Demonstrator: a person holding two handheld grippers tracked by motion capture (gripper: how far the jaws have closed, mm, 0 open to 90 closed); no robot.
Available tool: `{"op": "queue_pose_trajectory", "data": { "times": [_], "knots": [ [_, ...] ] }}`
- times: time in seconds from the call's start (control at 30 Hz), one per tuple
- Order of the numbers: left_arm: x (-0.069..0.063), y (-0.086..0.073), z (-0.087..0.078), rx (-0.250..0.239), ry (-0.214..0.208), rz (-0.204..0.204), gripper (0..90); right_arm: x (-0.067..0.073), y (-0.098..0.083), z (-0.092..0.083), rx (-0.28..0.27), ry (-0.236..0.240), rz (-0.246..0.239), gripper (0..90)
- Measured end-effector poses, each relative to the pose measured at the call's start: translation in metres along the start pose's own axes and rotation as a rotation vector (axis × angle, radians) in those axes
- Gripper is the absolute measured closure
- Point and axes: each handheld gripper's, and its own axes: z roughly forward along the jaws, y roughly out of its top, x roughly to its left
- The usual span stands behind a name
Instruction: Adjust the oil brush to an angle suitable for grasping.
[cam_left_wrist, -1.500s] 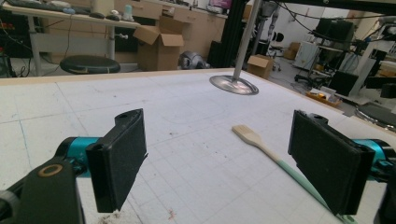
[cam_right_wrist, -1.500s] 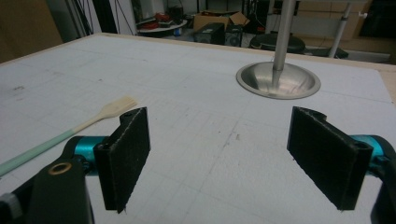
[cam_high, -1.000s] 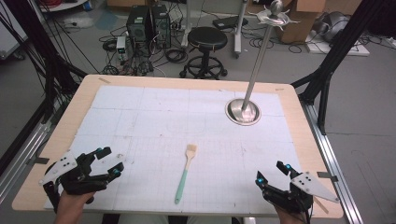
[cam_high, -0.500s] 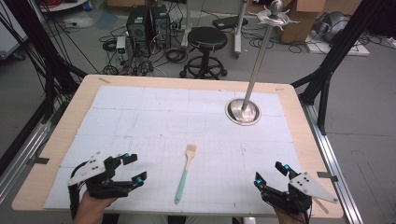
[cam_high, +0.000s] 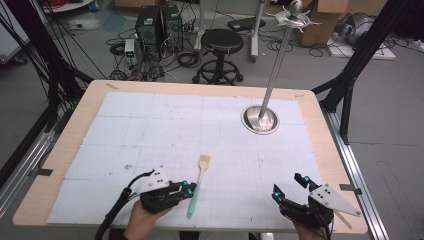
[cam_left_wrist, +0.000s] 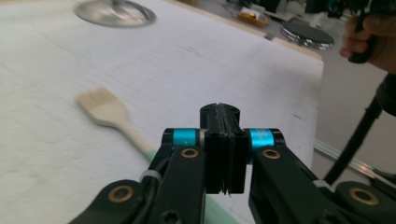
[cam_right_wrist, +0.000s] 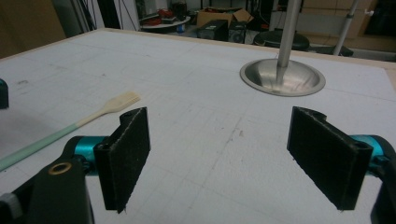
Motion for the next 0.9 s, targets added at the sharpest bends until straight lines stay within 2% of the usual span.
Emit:
{"op": "queue_pose_trajectory", "data": {
  "times": [0.13, 0.23, 0.3, 0.43, 0.53, 0.6, 0.77, 0.9],
  "knots": [
    [-0.015, -0.005, 0.023, 0.095, -0.038, 0.031, 89.4, 0.0, 0.0, 0.0, -0.004, 0.0, 0.005, 20.0],
    [-0.022, -0.011, 0.033, 0.158, -0.042, 0.047, 89.4, 0.0, 0.0, -0.001, -0.003, 0.0, 0.007, 20.0],
    [-0.023, -0.012, 0.035, 0.188, -0.03, 0.058, 89.4, 0.0, 0.0, -0.001, 0.001, -0.001, 0.005, 20.0],
    [-0.022, -0.013, 0.031, 0.216, -0.015, 0.049, 89.4, 0.0, 0.0, -0.001, -0.001, 0.001, 0.007, 20.0],
    [-0.02, -0.015, 0.031, 0.28, -0.014, 0.065, 89.4, 0.0, 0.0, -0.001, -0.001, 0.001, 0.004, 20.2],
    [-0.018, -0.017, 0.029, 0.278, -0.022, 0.058, 89.5, 0.0, 0.0, -0.001, 0.0, -0.002, 0.004, 20.2],
    [-0.011, -0.018, 0.019, 0.29, 0.002, 0.056, 89.5, 0.001, 0.0, -0.001, 0.003, -0.002, 0.006, 20.3],
    [-0.001, -0.018, 0.006, 0.306, 0.07, 0.072, 89.4, 0.001, 0.0, -0.002, 0.003, 0.0, -0.002, 21.7]
  ]
}}
